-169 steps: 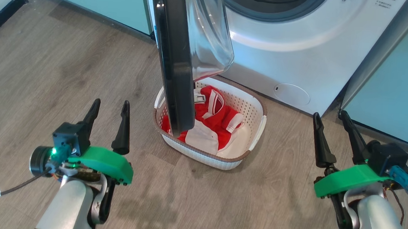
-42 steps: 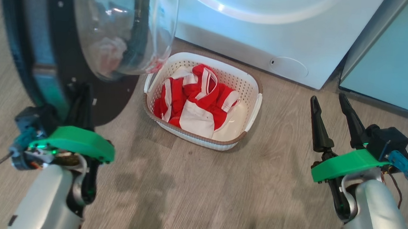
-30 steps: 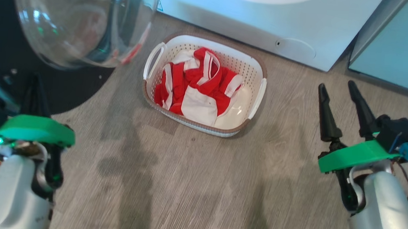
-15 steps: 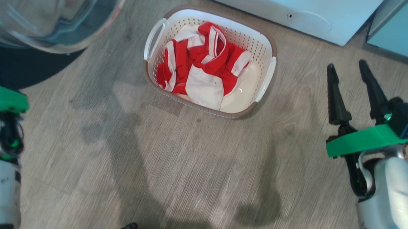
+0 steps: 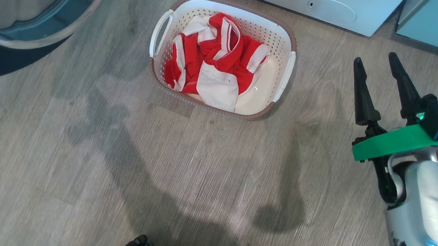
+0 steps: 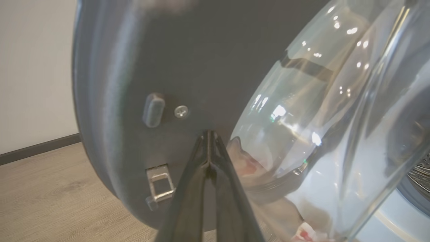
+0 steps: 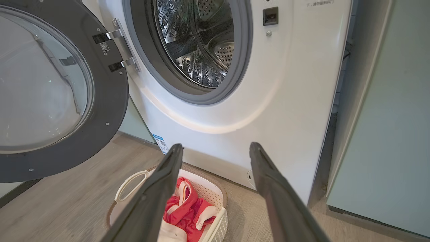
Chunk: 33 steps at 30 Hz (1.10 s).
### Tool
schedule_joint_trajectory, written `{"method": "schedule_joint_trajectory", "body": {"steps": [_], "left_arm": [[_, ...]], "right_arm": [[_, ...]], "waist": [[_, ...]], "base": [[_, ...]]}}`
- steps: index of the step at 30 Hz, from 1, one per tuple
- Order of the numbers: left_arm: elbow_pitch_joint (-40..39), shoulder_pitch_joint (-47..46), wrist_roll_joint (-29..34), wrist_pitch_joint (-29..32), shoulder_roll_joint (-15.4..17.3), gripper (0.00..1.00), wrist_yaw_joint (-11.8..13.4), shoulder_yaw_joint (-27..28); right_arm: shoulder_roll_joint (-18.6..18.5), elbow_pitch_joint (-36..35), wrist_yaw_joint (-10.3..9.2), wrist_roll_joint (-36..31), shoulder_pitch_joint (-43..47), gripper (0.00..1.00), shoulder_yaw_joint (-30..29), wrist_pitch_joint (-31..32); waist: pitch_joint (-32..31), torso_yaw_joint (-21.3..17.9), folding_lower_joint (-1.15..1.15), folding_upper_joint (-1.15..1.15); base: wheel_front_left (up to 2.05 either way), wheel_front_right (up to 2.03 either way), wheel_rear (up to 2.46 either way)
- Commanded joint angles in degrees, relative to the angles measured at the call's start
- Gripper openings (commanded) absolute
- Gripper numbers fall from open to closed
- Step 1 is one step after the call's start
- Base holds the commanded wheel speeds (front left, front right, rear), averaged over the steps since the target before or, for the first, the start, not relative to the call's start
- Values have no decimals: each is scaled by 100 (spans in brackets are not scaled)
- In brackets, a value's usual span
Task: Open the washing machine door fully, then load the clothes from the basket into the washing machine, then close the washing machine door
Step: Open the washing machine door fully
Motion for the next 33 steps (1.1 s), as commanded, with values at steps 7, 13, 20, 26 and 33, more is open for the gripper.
{"method": "schedule_joint_trajectory", "body": {"steps": [7,13,20,26,33], "left_arm": [[-40,-109,478,-28,342,0,-189,493],[-554,388,929,-28,-51,0,-211,649],[-1712,1459,1283,-28,-775,0,-324,456],[-2657,2297,1384,217,-1020,40,-394,58],[-3632,2968,1462,721,-1165,100,-296,-589]], "right_arm": [[30,-102,0,-27,-174,100,184,-54],[90,57,0,29,-85,100,212,-163],[154,186,0,86,138,100,149,-279],[196,264,0,125,369,100,59,-346],[256,315,0,158,606,100,18,-396]], "waist": [[-71,-29,0,0],[-347,-88,0,0],[-749,-155,0,0],[-1083,-309,0,0],[-1401,-623,0,0]], "base": [[0,0,0],[0,0,0],[0,0,0],[0,0,0],[0,0,0]]}}
